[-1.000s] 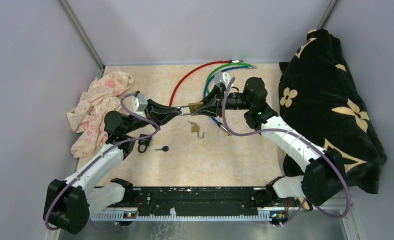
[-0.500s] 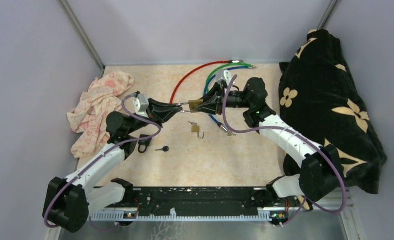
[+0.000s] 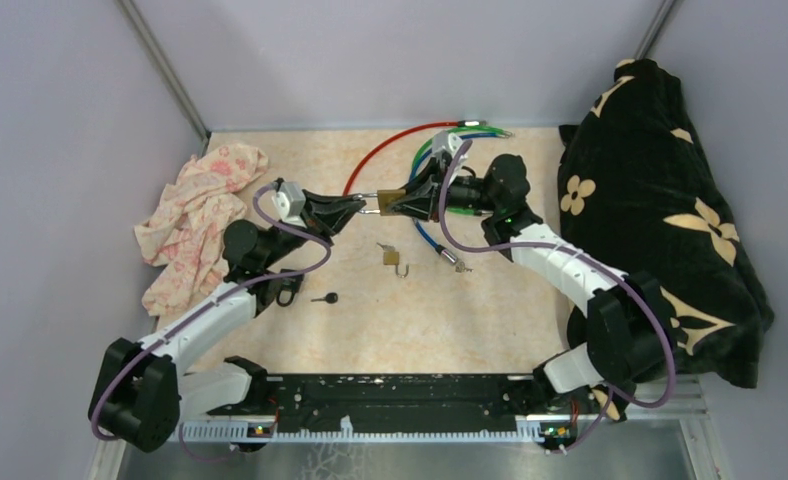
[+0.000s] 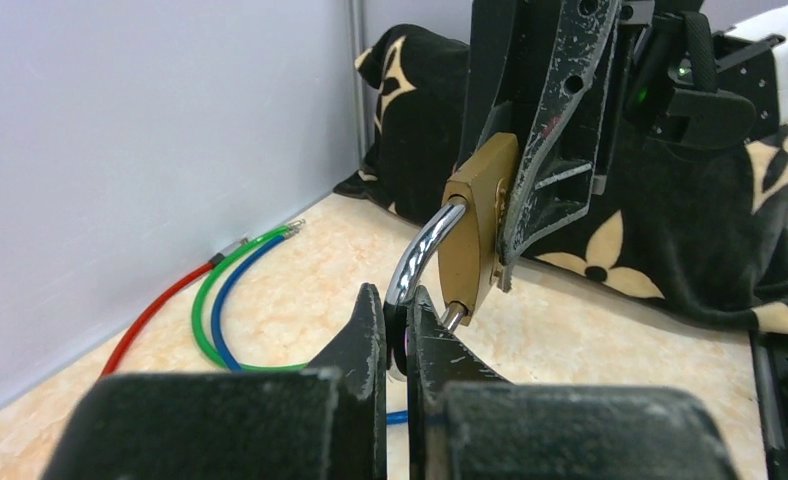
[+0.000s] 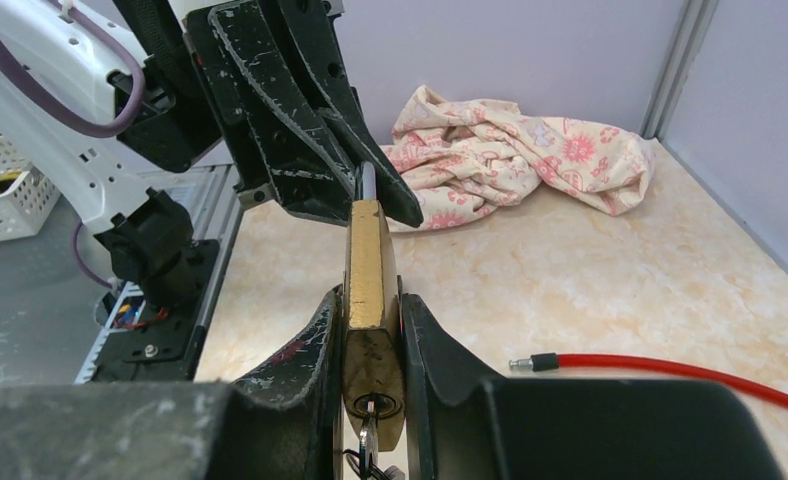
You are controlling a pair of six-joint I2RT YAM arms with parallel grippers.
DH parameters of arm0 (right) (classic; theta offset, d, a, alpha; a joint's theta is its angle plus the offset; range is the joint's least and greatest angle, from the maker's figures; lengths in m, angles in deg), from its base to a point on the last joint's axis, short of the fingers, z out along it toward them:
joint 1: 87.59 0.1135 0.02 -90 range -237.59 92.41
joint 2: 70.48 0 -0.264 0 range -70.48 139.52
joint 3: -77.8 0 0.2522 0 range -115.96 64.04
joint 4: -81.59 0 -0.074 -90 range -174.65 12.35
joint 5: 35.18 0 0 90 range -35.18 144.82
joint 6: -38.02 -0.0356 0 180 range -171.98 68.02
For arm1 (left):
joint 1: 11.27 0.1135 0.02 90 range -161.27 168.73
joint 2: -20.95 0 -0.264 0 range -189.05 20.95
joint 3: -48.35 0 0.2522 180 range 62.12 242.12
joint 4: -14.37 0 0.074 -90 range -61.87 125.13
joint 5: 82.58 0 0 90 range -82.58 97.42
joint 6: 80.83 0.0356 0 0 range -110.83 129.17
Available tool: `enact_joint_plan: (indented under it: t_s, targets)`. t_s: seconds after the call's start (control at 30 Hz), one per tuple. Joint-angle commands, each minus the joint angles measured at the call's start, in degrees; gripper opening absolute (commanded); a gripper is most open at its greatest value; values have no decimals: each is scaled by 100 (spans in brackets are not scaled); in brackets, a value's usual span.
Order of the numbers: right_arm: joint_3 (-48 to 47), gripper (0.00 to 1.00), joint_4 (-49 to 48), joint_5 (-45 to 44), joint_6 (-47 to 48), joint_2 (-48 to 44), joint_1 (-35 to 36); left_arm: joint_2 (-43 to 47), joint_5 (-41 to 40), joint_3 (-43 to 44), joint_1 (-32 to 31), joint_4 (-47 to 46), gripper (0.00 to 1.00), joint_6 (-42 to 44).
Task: Lock with the key
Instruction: Lock the lock.
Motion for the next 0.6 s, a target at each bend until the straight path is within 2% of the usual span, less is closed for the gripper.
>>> enact_joint_plan:
  t_s: [0.0, 0.17, 0.57]
  targets:
    - [-417, 0, -837, -435, -574, 342, 699, -256, 1424, 267, -1023, -335, 0, -94]
    - [-464, 0, -659, -468, -528, 547, 733, -340, 1361, 348, -1183, -465, 0, 55]
    - [-1400, 0, 78, -371, -126, 668, 741, -649, 2076, 476, -1398, -552, 0, -631]
